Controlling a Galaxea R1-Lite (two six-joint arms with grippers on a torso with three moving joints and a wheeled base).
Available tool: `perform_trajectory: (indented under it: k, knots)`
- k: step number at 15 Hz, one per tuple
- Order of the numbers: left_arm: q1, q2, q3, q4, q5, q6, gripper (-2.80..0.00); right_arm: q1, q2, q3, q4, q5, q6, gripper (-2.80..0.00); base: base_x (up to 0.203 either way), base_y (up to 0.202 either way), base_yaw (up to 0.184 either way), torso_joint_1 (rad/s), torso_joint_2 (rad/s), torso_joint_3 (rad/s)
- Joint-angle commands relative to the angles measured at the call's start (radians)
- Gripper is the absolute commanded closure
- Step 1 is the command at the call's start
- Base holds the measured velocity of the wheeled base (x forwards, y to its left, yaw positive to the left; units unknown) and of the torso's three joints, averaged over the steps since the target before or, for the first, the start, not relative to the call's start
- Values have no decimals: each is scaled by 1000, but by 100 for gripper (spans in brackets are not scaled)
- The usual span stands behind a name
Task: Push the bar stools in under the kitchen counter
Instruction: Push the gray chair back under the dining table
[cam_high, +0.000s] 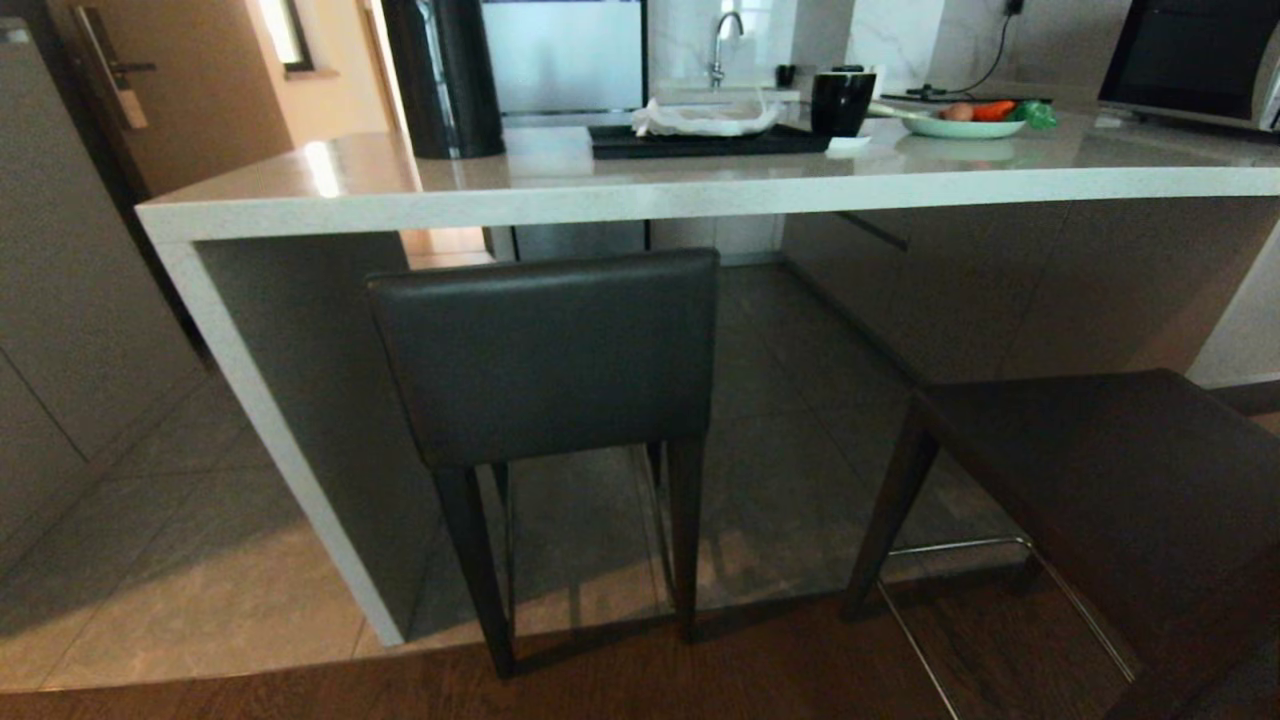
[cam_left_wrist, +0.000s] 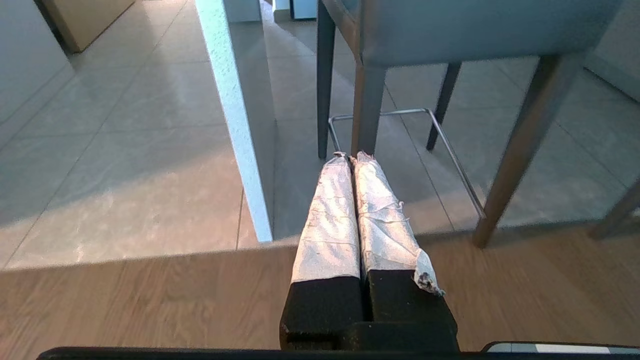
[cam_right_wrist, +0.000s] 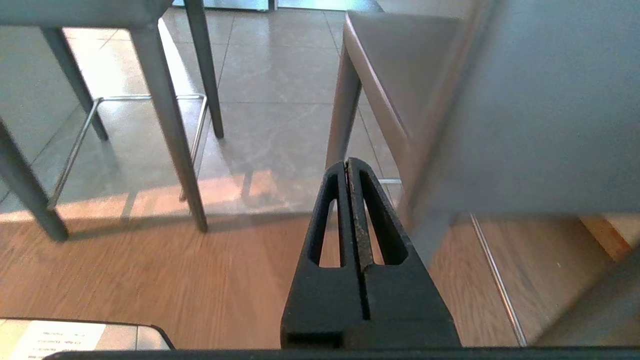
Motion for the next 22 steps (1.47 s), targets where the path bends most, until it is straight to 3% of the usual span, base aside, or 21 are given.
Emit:
perform_trajectory:
  k: [1,8,22]
  knots:
    - [-1,2,0,0,0,0,0,0,2,0,0,1,-1,0,-202,0,-3,2,7,2]
    - [-1,2,0,0,-1,1,0,0,2,0,0,-1,-1,0,-174,0,-2,3,2,2]
    - [0,2,0,-2,-1,-8,0,0,2,0,0,-1,-1,0,0,0,0,0,0,0]
